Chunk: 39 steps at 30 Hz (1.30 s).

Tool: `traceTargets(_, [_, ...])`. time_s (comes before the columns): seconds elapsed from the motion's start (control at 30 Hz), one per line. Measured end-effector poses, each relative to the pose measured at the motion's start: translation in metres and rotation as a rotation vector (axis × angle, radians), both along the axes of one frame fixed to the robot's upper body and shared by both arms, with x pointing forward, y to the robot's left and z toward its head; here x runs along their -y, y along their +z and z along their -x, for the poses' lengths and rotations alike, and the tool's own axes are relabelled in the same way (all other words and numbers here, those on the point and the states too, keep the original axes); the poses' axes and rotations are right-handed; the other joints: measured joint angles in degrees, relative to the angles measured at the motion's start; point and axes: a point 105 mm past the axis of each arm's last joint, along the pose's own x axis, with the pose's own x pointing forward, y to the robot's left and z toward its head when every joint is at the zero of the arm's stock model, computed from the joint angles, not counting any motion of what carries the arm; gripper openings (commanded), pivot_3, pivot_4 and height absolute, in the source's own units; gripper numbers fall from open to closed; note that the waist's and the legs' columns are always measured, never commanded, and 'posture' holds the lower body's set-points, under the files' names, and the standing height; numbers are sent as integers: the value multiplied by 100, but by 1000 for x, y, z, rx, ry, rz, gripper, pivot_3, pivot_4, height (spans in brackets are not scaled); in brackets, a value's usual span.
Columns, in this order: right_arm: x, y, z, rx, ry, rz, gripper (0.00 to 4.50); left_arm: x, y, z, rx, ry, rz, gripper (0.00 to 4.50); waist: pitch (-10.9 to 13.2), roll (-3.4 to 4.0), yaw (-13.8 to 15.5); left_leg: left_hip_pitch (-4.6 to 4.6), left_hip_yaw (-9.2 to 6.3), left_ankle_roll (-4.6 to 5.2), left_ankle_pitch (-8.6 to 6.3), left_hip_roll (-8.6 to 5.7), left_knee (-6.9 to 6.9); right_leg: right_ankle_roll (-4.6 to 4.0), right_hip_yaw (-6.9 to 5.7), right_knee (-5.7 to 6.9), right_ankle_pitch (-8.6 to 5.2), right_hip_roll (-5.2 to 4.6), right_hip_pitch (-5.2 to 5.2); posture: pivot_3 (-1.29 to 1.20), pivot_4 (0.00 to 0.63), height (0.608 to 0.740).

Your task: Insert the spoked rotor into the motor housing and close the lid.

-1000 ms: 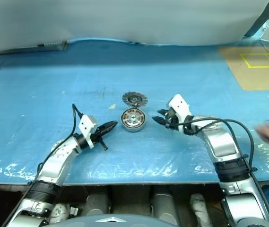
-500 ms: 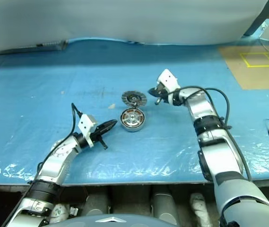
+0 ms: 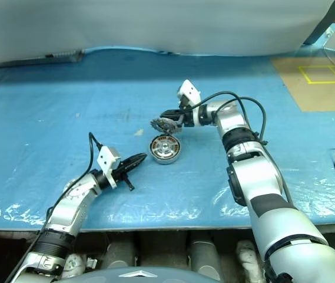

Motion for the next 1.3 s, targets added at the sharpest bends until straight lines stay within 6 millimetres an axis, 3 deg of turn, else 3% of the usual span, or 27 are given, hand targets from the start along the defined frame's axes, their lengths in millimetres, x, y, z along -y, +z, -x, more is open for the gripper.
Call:
traceTargets(0.17, [-4,2,7,-12,59,-3,69,1,-1,2,-3,-13,-2,0,0,0,11,-1,0,0,0,1,0,0,-2,-1,0,0,0,0,150,740])
traceTargets(0.47, [7,-42,28,-114,-14,-66,69,2,-2,3,3,-20,-4,0,0,0,22,3,0,0,0,0,0,0,0,0,0,0,2,0,150,740])
traceTargets(0.77, [-3,-55,51,-115,-67,-120,69,3,-2,2,8,-23,-4,0,0,-1,14,13,0,-25,-10,-3,-2,1,4,-3,0,0,11,0,150,740])
traceTargets(0.97, [-4,-52,60,-67,-56,-68,69,3,-3,2,3,-23,-9,0,0,-1,12,14,-1,-43,0,-5,-3,3,6,-4,0,0,11,0,150,740])
traceTargets(1.17, [3,-22,66,53,-65,-19,69,3,-3,1,4,-21,-12,0,0,-1,7,15,-1,-45,1,-7,-12,4,8,-9,0,1,10,0,150,740])
traceTargets(1.3, [5,-14,67,82,-145,-11,1081,3,-4,2,3,-19,-11,0,0,-1,10,15,-1,-46,1,-9,-13,6,10,-9,0,0,11,0,150,740])
